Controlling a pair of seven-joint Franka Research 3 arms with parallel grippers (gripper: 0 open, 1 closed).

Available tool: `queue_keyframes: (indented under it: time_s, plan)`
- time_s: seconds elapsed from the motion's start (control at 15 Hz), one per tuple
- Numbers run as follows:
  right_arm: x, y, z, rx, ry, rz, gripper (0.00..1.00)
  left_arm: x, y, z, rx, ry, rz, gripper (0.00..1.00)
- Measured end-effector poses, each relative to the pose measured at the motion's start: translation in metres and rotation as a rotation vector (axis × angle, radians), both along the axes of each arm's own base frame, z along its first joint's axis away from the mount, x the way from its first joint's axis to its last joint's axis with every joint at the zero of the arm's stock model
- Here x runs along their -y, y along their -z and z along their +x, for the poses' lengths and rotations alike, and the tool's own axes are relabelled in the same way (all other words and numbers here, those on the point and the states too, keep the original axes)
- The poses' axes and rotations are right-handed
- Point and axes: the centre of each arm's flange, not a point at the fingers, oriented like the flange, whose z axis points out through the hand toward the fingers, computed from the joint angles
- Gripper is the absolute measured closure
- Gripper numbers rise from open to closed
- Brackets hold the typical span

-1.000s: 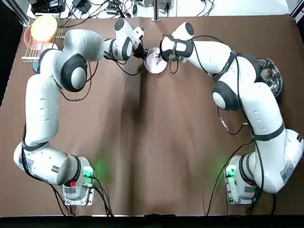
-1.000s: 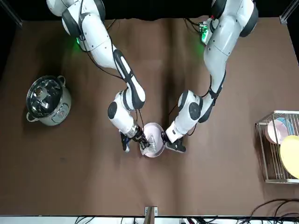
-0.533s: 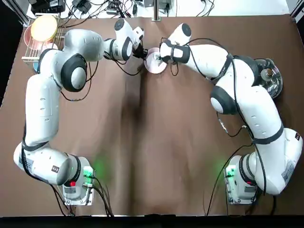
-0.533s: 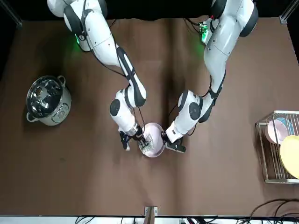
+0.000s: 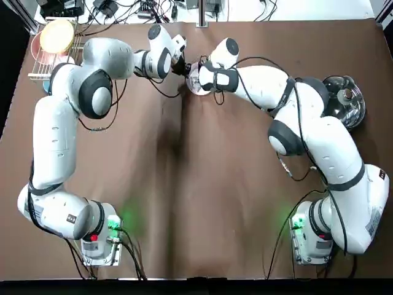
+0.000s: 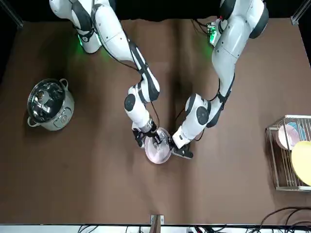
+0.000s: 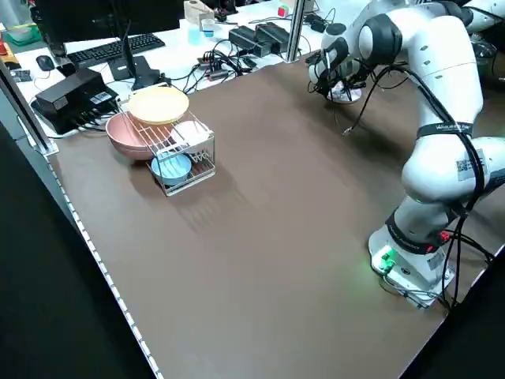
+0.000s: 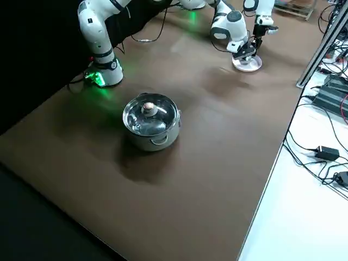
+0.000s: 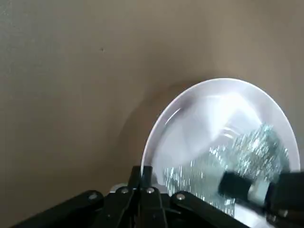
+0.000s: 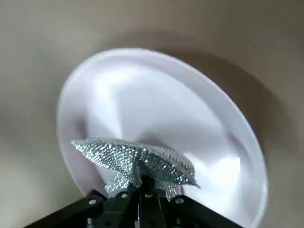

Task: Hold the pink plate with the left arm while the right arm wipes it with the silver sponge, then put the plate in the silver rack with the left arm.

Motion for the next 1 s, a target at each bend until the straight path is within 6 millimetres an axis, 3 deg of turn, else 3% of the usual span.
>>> queue_keyframes:
  time_s: [0.53, 1.0]
  plan:
    - [0.026, 0.005, 0.014, 0.087, 0.033, -0.07, 0.98, 0.0, 0.0, 0.0, 0.0, 0.0, 0.0, 0.97]
    - [0.007, 0.003, -0.016, 0.042, -0.033, -0.112, 0.98, 0.001, 0.0, 0.0, 0.007, 0.011, 0.007, 0.97]
